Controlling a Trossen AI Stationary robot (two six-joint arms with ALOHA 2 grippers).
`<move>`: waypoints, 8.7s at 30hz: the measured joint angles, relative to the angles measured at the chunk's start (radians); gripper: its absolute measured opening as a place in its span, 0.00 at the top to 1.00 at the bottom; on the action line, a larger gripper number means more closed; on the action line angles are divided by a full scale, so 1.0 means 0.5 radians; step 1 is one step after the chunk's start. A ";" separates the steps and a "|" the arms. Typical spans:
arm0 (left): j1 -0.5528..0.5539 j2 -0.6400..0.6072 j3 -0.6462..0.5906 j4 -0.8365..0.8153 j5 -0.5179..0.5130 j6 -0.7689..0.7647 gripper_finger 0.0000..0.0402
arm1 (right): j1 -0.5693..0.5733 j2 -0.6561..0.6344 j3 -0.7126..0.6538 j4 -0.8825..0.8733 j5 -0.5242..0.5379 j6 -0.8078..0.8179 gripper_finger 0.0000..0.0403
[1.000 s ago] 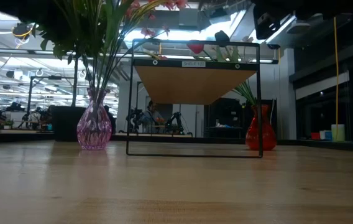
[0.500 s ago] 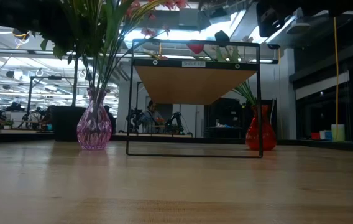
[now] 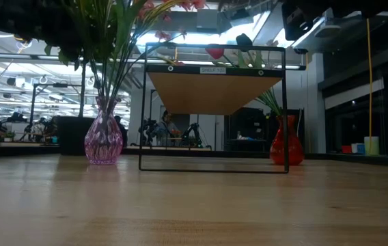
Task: Pick and place flowers into a vace then onto a shelf
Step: Put the white tulip into the violet vase, then put the red vase on the shelf
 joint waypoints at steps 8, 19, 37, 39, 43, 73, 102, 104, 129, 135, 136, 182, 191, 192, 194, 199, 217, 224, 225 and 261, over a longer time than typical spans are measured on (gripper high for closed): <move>-0.002 0.085 0.000 -0.014 0.004 -0.014 0.99 | 0.000 0.000 0.000 0.000 0.001 0.002 0.99; -0.002 0.269 0.000 -0.004 0.021 -0.012 0.99 | 0.000 0.000 0.000 0.000 0.001 0.003 0.99; -0.002 0.553 0.000 -0.010 -0.056 -0.044 0.87 | 0.000 0.000 0.000 0.000 0.001 0.006 0.99; -0.002 0.550 0.000 0.002 -0.069 -0.044 0.85 | -0.001 0.000 0.000 0.000 0.001 0.006 0.99; -0.002 0.502 0.000 0.002 -0.070 -0.044 0.80 | -0.001 0.001 0.000 0.000 0.001 0.006 0.99; -0.002 -0.094 0.000 -0.357 0.002 0.062 0.73 | -0.001 0.001 0.000 -0.001 0.001 0.001 0.99; -0.145 -0.451 0.207 -1.104 0.540 -0.314 1.00 | -0.003 0.001 0.000 0.001 0.002 0.049 0.99; -0.206 -0.451 0.207 -1.072 0.481 -0.313 1.00 | -0.003 0.001 0.000 0.001 0.002 0.051 0.99; -1.101 -0.315 0.207 -0.412 -0.020 -0.191 0.99 | -0.003 0.001 0.000 0.000 0.003 0.052 0.99; -1.373 0.000 0.209 -0.172 -0.442 -0.109 1.00 | -0.003 0.001 0.000 0.001 0.003 0.052 0.99; -1.416 0.074 0.209 -0.146 -0.521 -0.118 1.00 | -0.003 0.000 0.000 0.000 0.003 0.060 0.99; -1.688 1.844 0.318 1.469 -1.355 0.062 0.99 | 0.475 -0.493 0.210 -2.690 1.079 2.079 0.94; -1.688 1.844 0.318 1.468 -1.357 0.062 0.99 | 0.473 -0.492 0.049 -2.577 1.317 2.056 0.82; -1.688 1.844 0.318 1.468 -1.357 0.062 0.99 | 0.469 -0.492 0.041 -2.557 1.324 2.064 0.79; -1.688 1.844 0.318 1.468 -1.357 0.062 0.99 | 0.452 -0.493 0.032 -2.513 1.329 2.041 0.72; -1.688 1.844 0.318 1.467 -1.357 0.061 0.99 | 0.392 -0.493 0.025 -2.509 1.329 2.001 0.54; -1.688 1.843 0.318 1.467 -1.357 0.008 0.99 | 0.219 -0.493 -0.310 -2.076 1.588 1.858 0.30; -1.688 1.843 0.318 1.467 -1.362 0.008 0.99 | 0.087 -0.493 -0.577 -1.378 1.590 1.445 0.30; -1.688 1.843 0.318 1.467 -1.365 0.008 0.99 | 0.045 -0.493 -0.595 -1.280 1.568 1.338 0.30; -1.596 1.842 0.318 1.466 -1.289 -0.009 0.99 | -0.999 -0.492 -0.637 -0.788 0.824 0.722 0.31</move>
